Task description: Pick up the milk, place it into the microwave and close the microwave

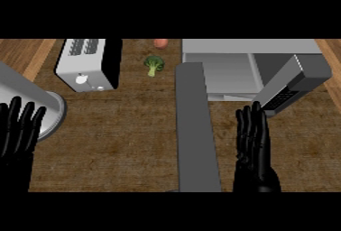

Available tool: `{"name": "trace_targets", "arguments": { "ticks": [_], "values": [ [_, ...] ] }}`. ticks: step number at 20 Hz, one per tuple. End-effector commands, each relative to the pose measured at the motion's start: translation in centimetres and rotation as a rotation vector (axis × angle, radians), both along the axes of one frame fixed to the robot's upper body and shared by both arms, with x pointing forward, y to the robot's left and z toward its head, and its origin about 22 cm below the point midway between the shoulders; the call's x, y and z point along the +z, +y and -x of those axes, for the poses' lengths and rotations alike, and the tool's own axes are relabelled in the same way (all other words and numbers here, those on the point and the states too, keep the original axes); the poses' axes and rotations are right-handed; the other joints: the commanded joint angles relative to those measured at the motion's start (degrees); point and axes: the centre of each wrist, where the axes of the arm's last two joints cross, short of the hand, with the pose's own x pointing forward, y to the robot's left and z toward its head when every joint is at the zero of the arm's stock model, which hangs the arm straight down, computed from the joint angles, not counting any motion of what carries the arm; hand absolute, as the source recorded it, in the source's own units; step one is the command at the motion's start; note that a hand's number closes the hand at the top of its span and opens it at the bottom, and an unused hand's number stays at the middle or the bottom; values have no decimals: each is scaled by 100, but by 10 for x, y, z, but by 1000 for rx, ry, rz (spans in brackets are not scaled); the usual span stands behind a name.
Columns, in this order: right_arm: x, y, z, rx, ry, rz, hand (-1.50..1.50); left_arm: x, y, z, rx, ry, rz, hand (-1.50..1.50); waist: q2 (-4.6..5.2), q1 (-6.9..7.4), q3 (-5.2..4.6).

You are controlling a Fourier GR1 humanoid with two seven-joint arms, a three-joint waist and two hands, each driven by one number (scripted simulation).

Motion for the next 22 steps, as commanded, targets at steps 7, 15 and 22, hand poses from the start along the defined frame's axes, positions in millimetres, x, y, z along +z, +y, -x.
{"name": "trace_targets", "arguments": {
  "ticks": [7, 15, 22],
  "values": [
    [-25, -10, 5, -187, 60, 46, -150, -7, 18, 25, -6, 4, 25, -150, 5, -11, 4],
    [-49, -48, -4, -261, 117, -3, -150, -21, 17, 46, 7, 15, 12, -150, 4, -5, 9],
    [-85, -63, 3, -322, 169, 6, -150, -32, 16, 41, -7, -12, -8, -150, 4, -37, 7]
  ]
}}
